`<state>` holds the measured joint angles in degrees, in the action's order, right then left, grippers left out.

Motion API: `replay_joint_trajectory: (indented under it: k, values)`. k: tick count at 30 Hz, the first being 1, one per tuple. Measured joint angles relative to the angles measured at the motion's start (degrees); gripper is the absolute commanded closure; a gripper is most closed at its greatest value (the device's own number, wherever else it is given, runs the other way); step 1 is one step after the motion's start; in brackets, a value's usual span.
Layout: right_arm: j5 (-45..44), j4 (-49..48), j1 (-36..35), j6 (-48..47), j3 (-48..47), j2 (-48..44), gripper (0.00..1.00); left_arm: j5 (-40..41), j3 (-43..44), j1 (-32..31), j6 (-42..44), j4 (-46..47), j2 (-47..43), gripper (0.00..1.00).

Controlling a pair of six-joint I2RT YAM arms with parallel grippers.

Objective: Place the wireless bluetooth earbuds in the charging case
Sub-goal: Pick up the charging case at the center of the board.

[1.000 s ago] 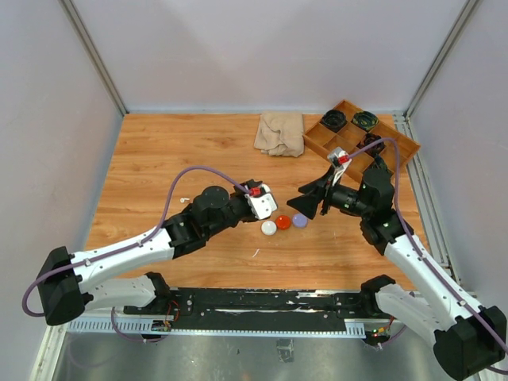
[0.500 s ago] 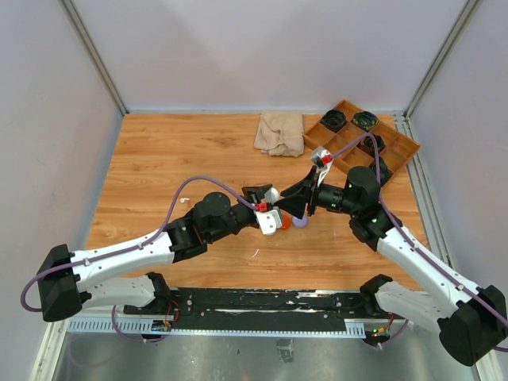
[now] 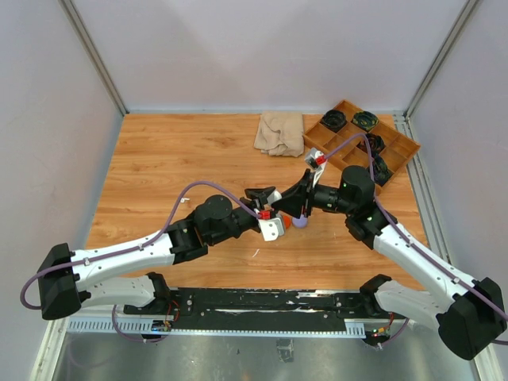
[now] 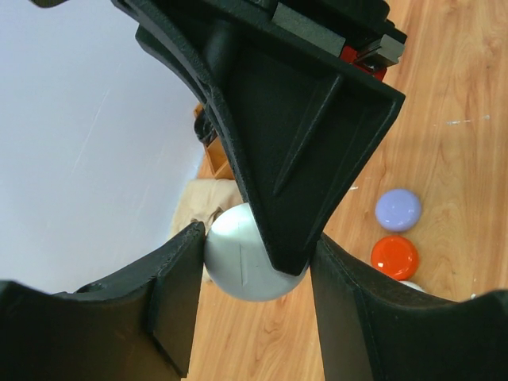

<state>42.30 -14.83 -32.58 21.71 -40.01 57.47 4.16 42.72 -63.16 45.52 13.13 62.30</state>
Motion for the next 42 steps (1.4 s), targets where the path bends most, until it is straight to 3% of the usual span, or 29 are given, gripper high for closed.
replay_joint_trajectory:
  k: [7, 15, 20, 31, 42]
  values:
    - [0.7, -0.8, -0.4, -0.1, 0.0, 1.0, 0.76, 0.1, 0.0, -0.4, 1.1, -0.5, 0.0, 0.51]
    - [1.1, -0.1, -0.6, -2.3, 0.0, 1.4, 0.98, 0.1, -1.2, -1.1, 0.9, 0.6, -0.9, 0.2]
    - [1.0, -0.2, -0.6, -5.4, 0.1, 1.3, 0.99, 0.9, -3.8, -1.3, -1.7, 2.4, -4.2, 0.14]
    - [1.3, -5.6, 0.1, -11.7, 4.6, -0.7, 0.99, 2.2, -9.9, -0.7, -14.8, 7.4, -10.3, 0.12]
    - [4.1, -15.0, 0.2, -15.5, 9.9, -1.7, 0.99, -7.5, -13.3, 11.4, -33.9, 12.7, -13.6, 0.11]
